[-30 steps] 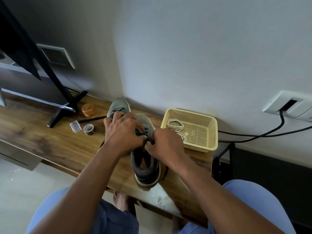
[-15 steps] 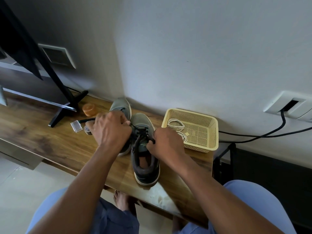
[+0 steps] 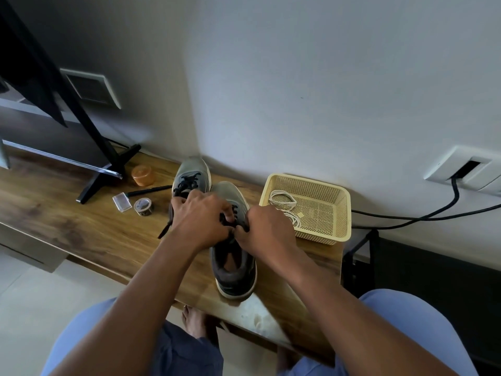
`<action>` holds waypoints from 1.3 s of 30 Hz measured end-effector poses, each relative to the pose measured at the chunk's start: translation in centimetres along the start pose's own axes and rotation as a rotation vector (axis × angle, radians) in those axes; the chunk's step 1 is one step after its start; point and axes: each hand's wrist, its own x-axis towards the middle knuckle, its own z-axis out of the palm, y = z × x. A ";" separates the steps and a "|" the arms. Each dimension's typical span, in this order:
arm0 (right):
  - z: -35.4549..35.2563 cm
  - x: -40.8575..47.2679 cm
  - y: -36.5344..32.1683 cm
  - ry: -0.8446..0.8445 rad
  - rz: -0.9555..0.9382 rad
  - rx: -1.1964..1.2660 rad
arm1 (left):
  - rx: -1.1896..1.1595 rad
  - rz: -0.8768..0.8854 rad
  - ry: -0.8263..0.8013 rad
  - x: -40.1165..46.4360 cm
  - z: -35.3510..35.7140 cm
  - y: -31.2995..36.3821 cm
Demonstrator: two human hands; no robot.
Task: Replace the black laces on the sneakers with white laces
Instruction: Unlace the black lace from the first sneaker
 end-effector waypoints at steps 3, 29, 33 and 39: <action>0.1 0.1 0.0 -0.010 -0.003 0.003 | 0.004 -0.009 0.051 0.0 0.1 0.3; 0.1 0.0 -0.4 -0.007 -0.008 0.052 | -0.015 0.057 -0.010 -0.2 -0.2 0.3; 0.3 -0.1 0.0 0.010 -0.003 0.057 | 0.034 0.048 0.072 0.0 0.1 0.2; 0.5 -0.1 0.1 0.019 -0.013 0.050 | 0.028 0.027 0.107 0.2 0.1 -0.1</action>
